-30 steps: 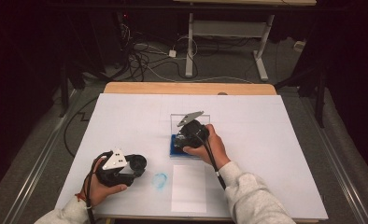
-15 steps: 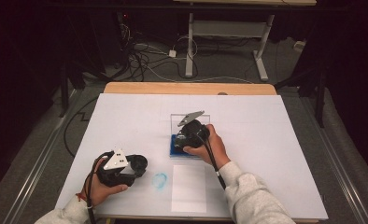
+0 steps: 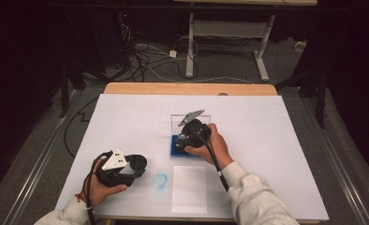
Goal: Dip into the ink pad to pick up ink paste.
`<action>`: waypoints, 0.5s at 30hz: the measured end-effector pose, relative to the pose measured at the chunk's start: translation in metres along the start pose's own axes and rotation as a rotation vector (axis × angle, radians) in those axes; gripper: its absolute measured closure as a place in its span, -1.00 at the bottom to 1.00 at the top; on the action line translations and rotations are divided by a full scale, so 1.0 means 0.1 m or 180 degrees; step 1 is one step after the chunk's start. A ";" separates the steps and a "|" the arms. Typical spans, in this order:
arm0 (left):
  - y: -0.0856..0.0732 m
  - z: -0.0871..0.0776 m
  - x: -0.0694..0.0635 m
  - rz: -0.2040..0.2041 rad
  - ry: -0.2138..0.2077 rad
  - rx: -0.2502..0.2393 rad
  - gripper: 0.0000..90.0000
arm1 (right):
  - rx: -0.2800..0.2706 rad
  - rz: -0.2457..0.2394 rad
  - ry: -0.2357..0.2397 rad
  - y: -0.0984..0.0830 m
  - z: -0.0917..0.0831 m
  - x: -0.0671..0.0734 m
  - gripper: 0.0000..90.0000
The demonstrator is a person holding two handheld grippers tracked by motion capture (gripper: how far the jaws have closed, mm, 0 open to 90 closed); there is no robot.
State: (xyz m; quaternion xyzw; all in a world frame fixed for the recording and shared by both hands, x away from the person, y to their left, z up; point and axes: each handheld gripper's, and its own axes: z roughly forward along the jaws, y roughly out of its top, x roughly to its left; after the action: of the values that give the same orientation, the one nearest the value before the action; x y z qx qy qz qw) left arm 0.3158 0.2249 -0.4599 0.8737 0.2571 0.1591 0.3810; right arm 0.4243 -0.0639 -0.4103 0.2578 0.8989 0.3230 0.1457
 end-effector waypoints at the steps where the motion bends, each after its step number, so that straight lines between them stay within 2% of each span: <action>1: 0.00 0.00 0.00 -0.0008 -0.0005 0.0000 -0.18 | -0.0057 0.0009 -0.0004 0.01 -0.05 -0.02 0.27; 4: 0.00 0.00 0.00 -0.0003 -0.0004 -0.0003 -0.18 | -0.0154 0.0025 -0.0015 0.05 -0.21 -0.05 0.27; 5: 0.00 0.01 -0.02 -0.0081 -0.0009 -0.0057 -0.18 | -0.0197 -0.0004 -0.0029 0.07 -0.28 -0.06 0.27; 6: 0.00 0.00 0.00 -0.0002 -0.0002 -0.0004 -0.18 | -0.0208 -0.0005 -0.0042 0.08 -0.33 -0.06 0.27; 11: 0.01 0.00 0.00 0.0003 -0.0003 -0.0008 -0.18 | -0.0312 -0.0039 -0.0060 0.14 -0.56 -0.07 0.27; 15: 0.01 0.01 -0.01 0.0005 -0.0007 0.0001 -0.18 | -0.0367 -0.0077 -0.0071 0.16 -0.68 -0.07 0.27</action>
State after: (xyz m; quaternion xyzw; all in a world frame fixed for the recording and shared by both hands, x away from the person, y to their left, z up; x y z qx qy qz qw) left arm 0.3161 0.2235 -0.4595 0.8742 0.2561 0.1584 0.3810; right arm 0.4065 -0.0915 -0.3486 0.2416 0.8802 0.3695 0.1743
